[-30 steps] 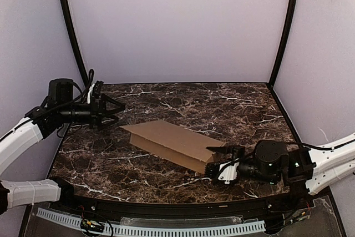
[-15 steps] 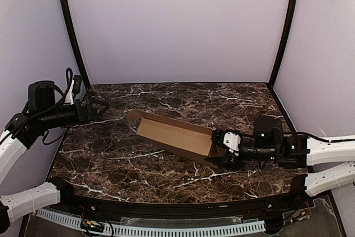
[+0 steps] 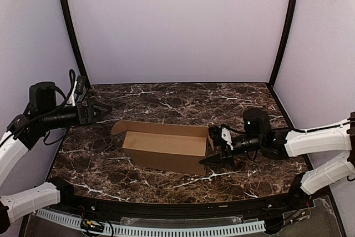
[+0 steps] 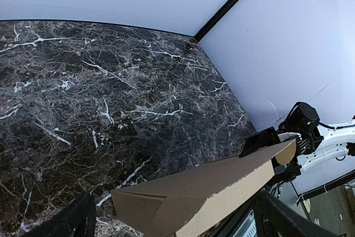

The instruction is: Fold the paper box

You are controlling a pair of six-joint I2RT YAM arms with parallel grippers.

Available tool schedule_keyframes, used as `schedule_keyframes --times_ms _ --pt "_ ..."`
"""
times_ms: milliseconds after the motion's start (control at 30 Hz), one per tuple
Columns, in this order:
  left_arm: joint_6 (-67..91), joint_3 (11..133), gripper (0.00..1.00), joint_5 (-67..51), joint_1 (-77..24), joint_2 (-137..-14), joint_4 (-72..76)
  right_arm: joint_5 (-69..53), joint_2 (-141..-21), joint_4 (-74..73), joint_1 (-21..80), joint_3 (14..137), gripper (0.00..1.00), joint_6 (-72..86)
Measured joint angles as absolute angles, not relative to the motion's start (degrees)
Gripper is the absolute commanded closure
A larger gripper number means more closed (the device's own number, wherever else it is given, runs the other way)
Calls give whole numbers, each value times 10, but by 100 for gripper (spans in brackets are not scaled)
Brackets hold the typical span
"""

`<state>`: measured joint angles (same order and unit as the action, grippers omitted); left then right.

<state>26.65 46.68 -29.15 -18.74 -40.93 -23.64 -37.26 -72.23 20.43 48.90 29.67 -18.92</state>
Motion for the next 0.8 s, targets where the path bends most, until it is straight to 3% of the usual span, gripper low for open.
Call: schedule_keyframes --times_ms 200,667,800 --pt "258 467 6 -296 -187 -405 -245 -425 -775 217 467 322 60 -239" --pt "194 466 37 -341 -187 -439 -271 -516 -819 196 393 350 63 -264" --pt "185 466 42 -347 -194 -446 -272 -536 -834 191 386 362 63 -265"
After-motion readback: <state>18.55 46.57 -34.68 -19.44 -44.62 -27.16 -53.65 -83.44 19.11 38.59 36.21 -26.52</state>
